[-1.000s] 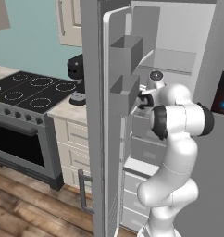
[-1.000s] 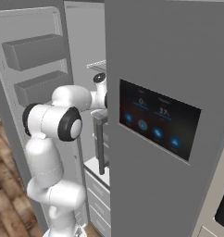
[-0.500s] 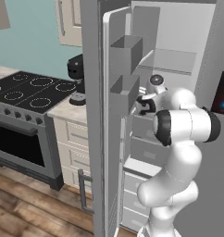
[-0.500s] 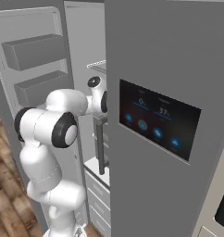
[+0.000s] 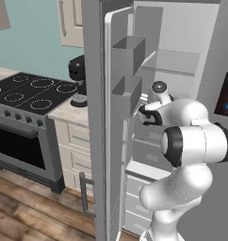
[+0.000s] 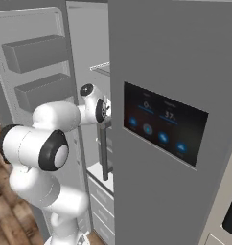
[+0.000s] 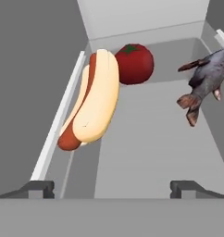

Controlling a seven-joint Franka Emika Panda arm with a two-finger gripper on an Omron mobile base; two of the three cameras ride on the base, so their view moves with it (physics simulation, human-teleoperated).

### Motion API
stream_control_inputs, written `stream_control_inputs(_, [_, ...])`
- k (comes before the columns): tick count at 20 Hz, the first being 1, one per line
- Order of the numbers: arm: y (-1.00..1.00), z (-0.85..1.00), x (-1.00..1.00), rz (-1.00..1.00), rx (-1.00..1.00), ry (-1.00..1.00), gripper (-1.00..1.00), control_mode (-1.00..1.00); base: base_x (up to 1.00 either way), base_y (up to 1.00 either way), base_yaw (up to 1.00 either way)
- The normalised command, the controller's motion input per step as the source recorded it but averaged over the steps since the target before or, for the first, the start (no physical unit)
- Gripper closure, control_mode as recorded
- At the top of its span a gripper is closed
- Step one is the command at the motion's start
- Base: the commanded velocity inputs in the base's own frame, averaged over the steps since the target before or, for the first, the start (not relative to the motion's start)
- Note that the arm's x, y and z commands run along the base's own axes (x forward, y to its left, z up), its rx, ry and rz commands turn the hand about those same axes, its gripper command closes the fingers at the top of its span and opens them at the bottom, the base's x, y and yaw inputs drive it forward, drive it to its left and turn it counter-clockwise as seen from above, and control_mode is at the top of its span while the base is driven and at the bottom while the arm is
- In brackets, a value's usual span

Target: Store the hot dog in the freezer for long-term storage. Close the freezer door after placing the cooked food.

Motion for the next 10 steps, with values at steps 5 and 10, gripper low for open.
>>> stream_control_inputs(5, [0.16, 0.03, -0.51, 0.00, 0.00, 0.00, -1.00, -1.00, 0.00, 0.00, 0.00])
stream_control_inputs(10, [0.25, 0.06, -0.57, 0.04, 0.00, 0.00, -1.00, -1.00, 0.00, 0.00, 0.00])
